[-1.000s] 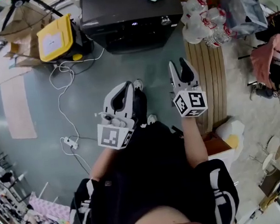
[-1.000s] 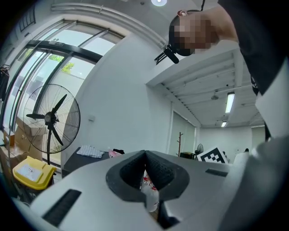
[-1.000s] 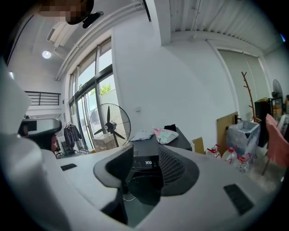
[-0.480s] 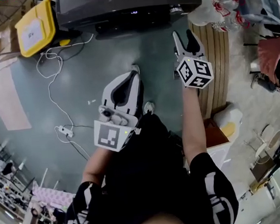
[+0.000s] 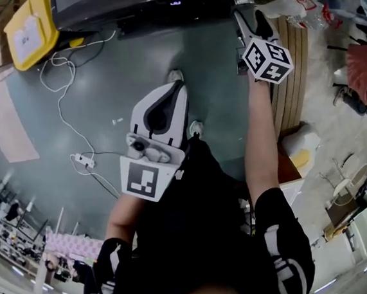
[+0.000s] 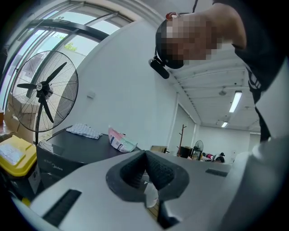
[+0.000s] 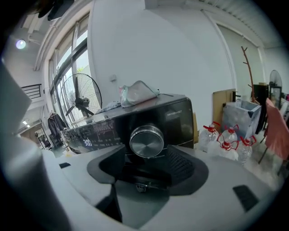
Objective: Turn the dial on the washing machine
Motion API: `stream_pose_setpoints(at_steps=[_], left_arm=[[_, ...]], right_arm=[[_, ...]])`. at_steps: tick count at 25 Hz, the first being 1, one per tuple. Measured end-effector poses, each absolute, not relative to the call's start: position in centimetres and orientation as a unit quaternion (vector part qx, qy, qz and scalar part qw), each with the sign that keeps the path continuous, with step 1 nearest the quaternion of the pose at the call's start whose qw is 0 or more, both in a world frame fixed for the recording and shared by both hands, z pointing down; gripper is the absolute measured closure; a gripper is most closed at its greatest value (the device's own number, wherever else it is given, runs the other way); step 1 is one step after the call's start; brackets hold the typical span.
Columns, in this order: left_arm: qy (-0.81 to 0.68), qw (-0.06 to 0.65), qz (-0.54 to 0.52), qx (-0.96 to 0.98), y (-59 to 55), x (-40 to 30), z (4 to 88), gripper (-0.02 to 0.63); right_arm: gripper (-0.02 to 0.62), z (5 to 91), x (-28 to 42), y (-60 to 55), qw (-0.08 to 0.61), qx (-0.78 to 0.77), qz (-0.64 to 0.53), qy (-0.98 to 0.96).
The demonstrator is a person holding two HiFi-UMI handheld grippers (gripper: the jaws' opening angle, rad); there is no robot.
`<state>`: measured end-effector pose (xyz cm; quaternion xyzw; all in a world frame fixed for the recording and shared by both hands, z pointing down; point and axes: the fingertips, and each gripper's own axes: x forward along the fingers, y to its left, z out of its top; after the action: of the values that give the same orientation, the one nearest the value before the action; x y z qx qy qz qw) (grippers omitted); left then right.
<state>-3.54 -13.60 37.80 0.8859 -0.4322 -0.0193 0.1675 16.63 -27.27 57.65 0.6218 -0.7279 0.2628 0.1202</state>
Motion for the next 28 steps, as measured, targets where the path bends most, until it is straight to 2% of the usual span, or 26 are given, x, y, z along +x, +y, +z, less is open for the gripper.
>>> stream_pose_setpoints(at_steps=[13,15,18,19,28], left_arm=[[-0.459,0.17,-0.005,0.872,-14.7,-4.1,39.4,0.586],[-0.46,0.171,-0.005,0.872,-14.7,-4.4,39.6,0.586],[-0.461,0.172,-0.004,0.87,-15.0,-5.5,40.0,0.586],[-0.461,0.174,-0.004,0.87,-15.2,-5.7,40.2,0.586],[-0.459,0.167,-0.008,0.873,-15.3,-4.4,40.2,0.586]], right_arm=[[0.307,58.1,16.1,-28.6,0.133,0.615,0.252,-0.735],[0.308,58.1,15.9,-28.6,0.18,0.625,0.21,-0.729],[0.308,58.1,14.8,-28.9,0.295,0.639,0.1,-0.703],[0.308,58.3,14.5,-29.1,0.309,0.639,0.085,-0.699],[0.284,59.1,16.1,-28.7,0.287,0.63,0.124,-0.711]])
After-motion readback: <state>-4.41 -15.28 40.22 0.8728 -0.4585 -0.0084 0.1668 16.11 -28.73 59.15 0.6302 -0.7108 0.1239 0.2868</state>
